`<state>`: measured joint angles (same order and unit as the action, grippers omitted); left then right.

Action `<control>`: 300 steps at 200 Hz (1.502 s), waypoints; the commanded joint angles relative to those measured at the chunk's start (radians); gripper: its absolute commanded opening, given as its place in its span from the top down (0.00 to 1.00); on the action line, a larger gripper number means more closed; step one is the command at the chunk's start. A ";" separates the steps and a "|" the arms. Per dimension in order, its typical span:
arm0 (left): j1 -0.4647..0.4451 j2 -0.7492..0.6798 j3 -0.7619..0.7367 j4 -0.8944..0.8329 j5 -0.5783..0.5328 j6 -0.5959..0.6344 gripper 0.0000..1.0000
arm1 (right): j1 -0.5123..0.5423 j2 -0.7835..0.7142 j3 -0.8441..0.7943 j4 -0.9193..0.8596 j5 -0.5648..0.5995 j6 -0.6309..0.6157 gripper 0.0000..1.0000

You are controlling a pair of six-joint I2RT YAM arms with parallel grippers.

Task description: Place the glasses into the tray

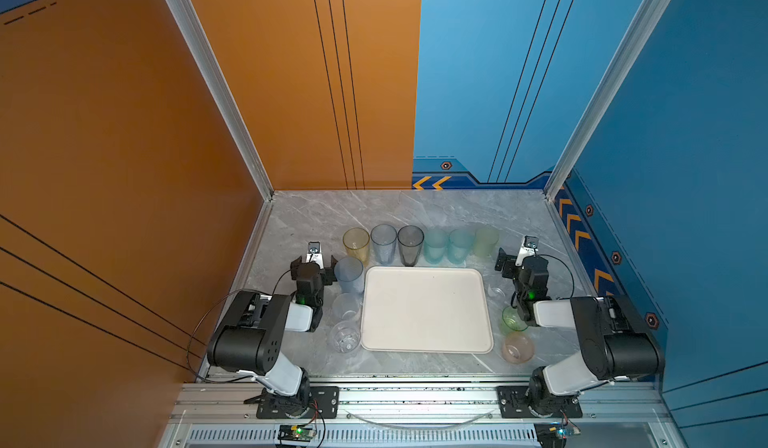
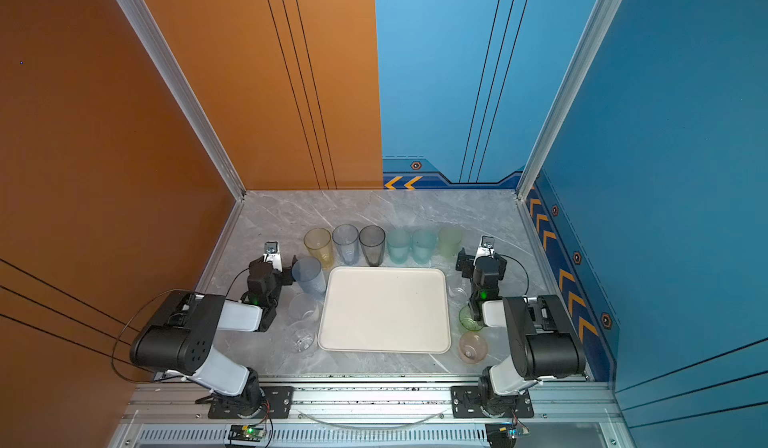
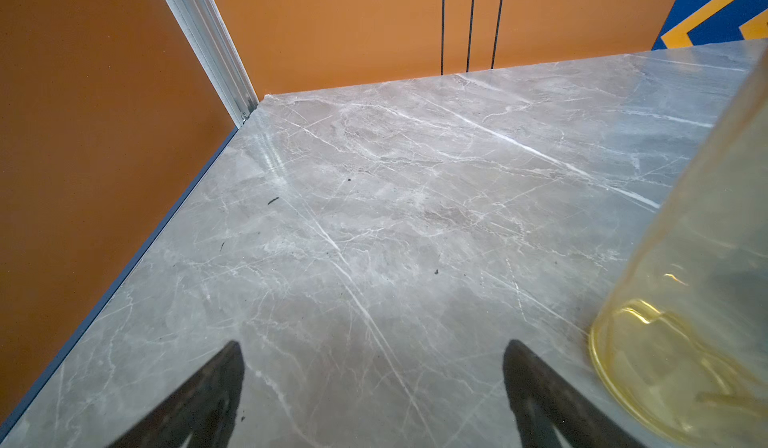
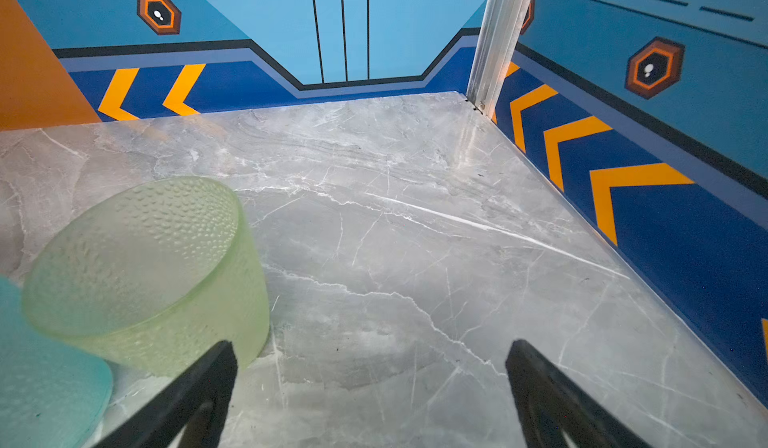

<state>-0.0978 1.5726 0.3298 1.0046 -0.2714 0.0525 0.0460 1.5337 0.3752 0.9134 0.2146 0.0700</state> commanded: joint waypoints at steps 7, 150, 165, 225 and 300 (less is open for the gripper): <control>0.010 -0.001 0.019 -0.006 0.012 -0.010 0.02 | 0.003 0.013 -0.012 0.016 0.005 -0.003 0.00; 0.032 -0.003 0.037 -0.046 0.052 -0.023 0.02 | 0.002 0.014 -0.011 0.013 0.004 -0.003 0.00; 0.032 -0.003 0.039 -0.047 0.053 -0.025 0.02 | 0.003 0.014 -0.010 0.014 0.003 -0.004 0.00; 0.055 -0.003 0.049 -0.072 0.106 -0.035 0.02 | 0.002 0.014 -0.009 0.013 0.002 -0.004 0.00; 0.063 -0.074 0.080 -0.187 0.085 -0.050 0.36 | -0.006 0.012 -0.013 0.016 -0.005 0.004 0.01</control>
<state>-0.0376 1.5669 0.3622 0.9230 -0.1616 0.0158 0.0456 1.5337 0.3752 0.9134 0.2138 0.0700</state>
